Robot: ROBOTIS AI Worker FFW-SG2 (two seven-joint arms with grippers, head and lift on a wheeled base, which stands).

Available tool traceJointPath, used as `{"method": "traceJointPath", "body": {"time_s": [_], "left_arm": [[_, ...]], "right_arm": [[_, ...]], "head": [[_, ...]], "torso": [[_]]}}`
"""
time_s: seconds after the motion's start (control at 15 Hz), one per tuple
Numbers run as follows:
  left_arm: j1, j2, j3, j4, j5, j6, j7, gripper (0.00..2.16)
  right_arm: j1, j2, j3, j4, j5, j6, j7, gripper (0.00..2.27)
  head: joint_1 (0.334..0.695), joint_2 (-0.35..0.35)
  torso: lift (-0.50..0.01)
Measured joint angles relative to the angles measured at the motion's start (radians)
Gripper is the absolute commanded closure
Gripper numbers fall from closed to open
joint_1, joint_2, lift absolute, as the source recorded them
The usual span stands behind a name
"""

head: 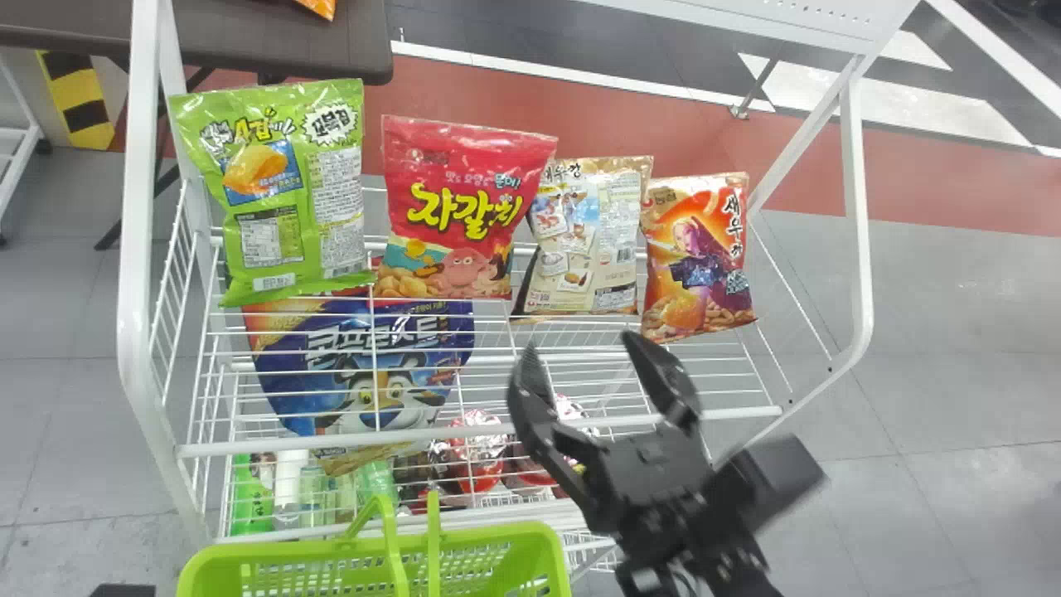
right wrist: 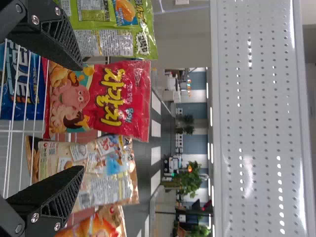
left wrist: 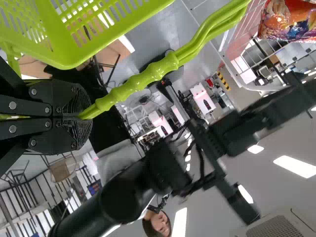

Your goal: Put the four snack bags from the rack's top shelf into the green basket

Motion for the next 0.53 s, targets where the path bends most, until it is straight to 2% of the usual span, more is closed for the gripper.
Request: {"method": "traceJointPath", "body": {"time_s": [0.2, 0.33, 0.4, 0.47, 0.53], "left_arm": [[-0.005, 0.007, -0.017, -0.005, -0.001, 0.0, 0.004, 1.9], [-0.006, 0.011, -0.02, -0.007, -0.002, 0.003, 0.004, 1.9], [-0.006, 0.014, -0.021, -0.007, -0.002, 0.003, 0.005, 1.9], [-0.007, 0.017, -0.021, -0.008, -0.002, 0.003, 0.006, 1.9], [-0.008, 0.02, -0.022, -0.008, -0.002, 0.003, 0.006, 1.9]], "right_arm": [[-0.246, 0.006, 0.069, 0.148, -0.019, 0.127, 0.064, 0.1], [-0.38, 0.024, 0.12, 0.245, -0.026, 0.196, 0.099, 0.1], [-0.442, 0.047, 0.146, 0.297, -0.025, 0.213, 0.123, 0.1], [-0.488, 0.072, 0.166, 0.34, -0.016, 0.219, 0.139, 0.11], [-0.534, 0.1, 0.186, 0.387, -0.004, 0.222, 0.151, 0.11]], "head": [[0.695, -0.35], [0.695, -0.279], [0.695, -0.244], [0.695, -0.168], [0.695, -0.133]], "torso": [[0.0], [0.0], [0.0], [0.0], [0.0]]}}
